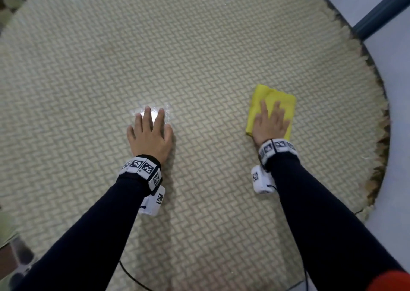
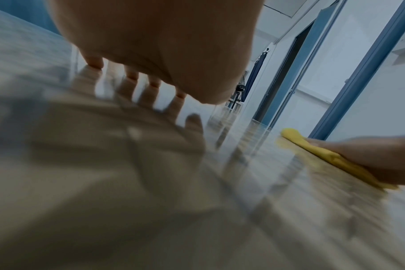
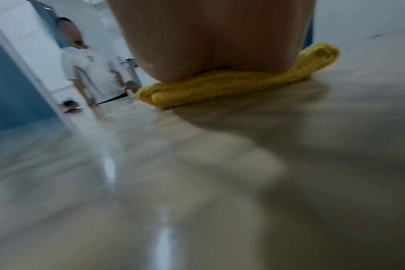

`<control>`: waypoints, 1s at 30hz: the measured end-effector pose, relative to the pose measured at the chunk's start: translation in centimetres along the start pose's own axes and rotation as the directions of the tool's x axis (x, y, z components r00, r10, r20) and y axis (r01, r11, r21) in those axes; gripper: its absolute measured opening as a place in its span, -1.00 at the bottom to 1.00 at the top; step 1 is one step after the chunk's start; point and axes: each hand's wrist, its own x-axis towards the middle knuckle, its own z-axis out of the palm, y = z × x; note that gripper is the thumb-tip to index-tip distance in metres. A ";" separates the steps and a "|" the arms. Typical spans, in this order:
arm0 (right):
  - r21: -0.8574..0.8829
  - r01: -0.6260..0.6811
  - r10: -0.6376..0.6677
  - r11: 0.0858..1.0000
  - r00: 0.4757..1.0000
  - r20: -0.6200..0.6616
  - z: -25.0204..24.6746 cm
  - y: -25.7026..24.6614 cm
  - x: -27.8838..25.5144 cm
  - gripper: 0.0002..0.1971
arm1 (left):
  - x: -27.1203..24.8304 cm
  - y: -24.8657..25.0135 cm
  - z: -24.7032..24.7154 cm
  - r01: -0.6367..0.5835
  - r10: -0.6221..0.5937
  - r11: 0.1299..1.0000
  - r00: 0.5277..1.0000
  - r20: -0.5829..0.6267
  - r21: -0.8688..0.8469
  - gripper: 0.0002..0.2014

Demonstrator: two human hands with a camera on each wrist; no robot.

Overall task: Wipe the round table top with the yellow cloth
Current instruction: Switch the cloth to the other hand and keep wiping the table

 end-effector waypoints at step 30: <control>0.018 -0.133 0.132 0.991 0.990 0.044 -1.3 4.8 -1.6 -0.45 | -0.3 0.7 -0.6 0.004 -0.004 0.999 1.000 -0.010 -0.038 -0.49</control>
